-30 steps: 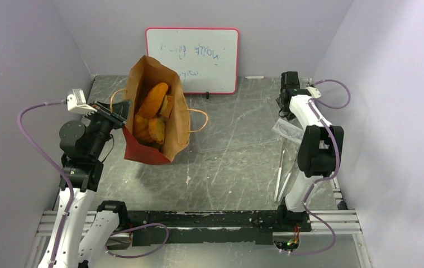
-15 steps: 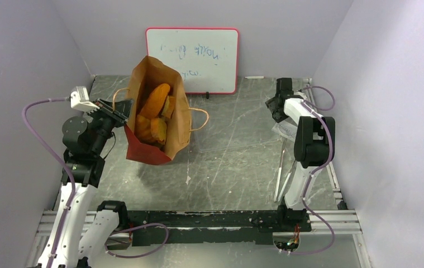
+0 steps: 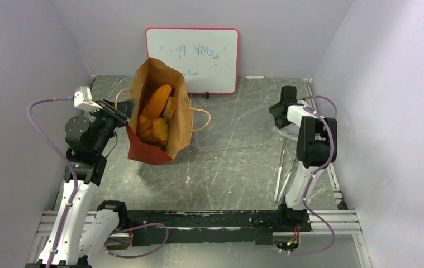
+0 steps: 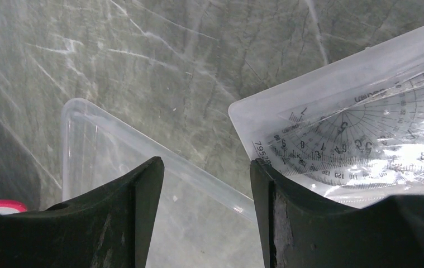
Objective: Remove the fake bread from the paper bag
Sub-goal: Pick up the clamp at the center of the board.
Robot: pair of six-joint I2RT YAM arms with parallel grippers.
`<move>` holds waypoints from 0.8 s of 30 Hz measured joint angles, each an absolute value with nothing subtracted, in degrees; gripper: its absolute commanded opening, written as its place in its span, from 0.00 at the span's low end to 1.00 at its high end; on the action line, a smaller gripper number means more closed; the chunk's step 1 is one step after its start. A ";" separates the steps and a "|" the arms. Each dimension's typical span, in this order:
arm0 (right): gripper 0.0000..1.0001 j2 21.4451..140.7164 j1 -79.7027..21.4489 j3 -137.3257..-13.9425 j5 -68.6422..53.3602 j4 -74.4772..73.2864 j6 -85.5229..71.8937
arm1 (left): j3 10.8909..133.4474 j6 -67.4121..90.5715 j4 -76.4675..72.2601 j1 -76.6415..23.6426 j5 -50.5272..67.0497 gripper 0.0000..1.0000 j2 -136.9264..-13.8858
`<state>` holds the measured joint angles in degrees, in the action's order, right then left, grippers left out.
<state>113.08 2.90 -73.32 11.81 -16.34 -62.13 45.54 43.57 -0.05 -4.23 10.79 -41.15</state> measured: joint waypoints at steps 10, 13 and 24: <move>0.60 110.61 6.20 -68.62 10.96 -11.92 -63.00 | 44.56 43.86 -1.15 -4.23 11.49 0.07 -41.65; 0.60 109.97 7.88 -67.79 11.86 -11.84 -62.96 | 44.49 43.88 -1.30 -4.23 11.79 0.07 -41.65; 0.60 106.43 13.15 -63.53 14.85 -12.47 -63.13 | 44.49 43.86 -1.52 -4.23 12.10 0.07 -41.65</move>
